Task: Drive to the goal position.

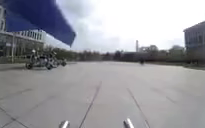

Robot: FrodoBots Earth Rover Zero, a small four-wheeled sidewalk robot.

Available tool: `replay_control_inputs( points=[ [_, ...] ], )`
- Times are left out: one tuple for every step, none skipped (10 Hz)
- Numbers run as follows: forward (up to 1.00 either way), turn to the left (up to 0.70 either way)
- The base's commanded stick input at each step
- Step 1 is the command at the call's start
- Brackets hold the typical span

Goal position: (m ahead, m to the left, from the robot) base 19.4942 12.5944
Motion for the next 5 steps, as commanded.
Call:
replay_control_inputs(
  points=[
    [1.00, 0.00],
    [1.00, 0.00],
    [1.00, 0.00],
    [1.00, 0.00],
    [1.00, 0.00]
  ],
)
